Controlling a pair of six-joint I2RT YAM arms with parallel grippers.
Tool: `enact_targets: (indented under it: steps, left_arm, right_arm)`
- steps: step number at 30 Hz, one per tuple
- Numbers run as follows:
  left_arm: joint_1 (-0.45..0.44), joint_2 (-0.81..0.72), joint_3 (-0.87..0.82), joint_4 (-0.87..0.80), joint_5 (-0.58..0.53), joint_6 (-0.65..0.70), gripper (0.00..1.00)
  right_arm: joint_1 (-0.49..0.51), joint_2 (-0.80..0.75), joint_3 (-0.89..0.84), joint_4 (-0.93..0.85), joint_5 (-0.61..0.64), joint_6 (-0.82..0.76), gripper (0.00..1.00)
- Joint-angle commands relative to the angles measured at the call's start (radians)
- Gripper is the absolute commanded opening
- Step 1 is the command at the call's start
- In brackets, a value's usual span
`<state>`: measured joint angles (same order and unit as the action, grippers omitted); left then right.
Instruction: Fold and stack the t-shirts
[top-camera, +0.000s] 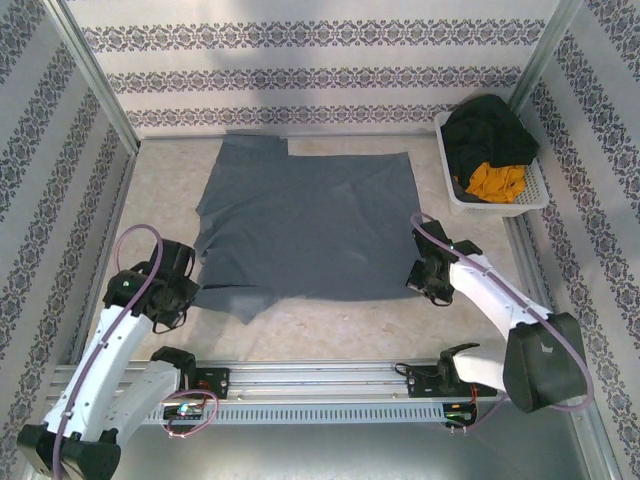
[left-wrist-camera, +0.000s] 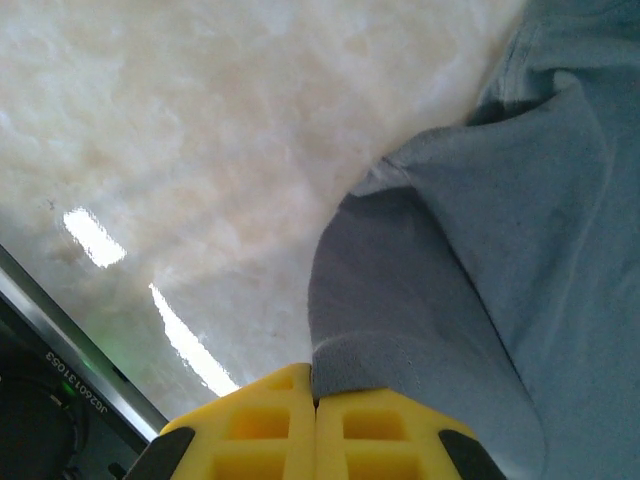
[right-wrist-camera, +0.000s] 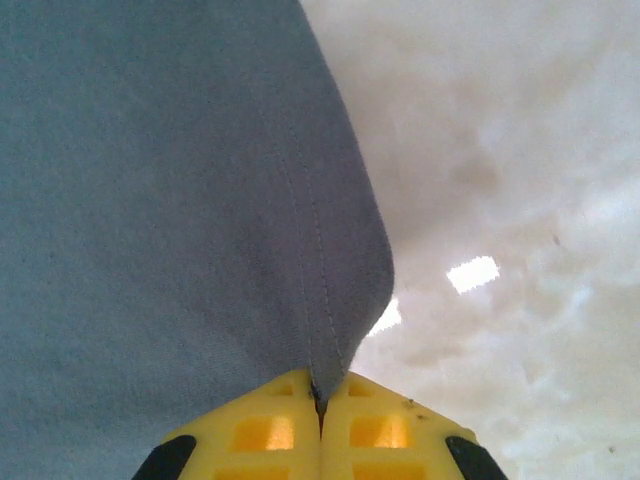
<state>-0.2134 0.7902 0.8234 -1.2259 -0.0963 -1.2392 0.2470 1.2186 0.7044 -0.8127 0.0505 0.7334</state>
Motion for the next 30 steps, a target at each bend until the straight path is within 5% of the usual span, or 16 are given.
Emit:
enact_targets:
  steps: [1, 6, 13, 21, 30]
  left_arm:
    - [-0.028, 0.000, -0.062, 0.057, 0.081, -0.003, 0.00]
    - [-0.108, 0.068, -0.072, 0.226, 0.144, 0.032, 0.00]
    - [-0.267, 0.190, 0.120, 0.509, 0.219, 0.361, 0.00]
    - [-0.387, 0.083, 0.069, 0.551, 0.154, 0.327, 0.00]
    - [-0.520, 0.169, 0.115, 0.740, 0.408, 0.477, 0.00]
  right_arm:
    - [0.005, -0.014, -0.021, -0.034, -0.020, 0.003, 0.00]
    - [-0.013, 0.033, 0.021, -0.027, -0.020, -0.023, 0.00]
    - [-0.082, 0.115, 0.090, -0.010, -0.024, -0.084, 0.00]
    - [-0.140, 0.119, 0.139, -0.033, -0.017, -0.156, 0.00]
    - [-0.143, 0.149, 0.131, -0.022, -0.031, -0.163, 0.00]
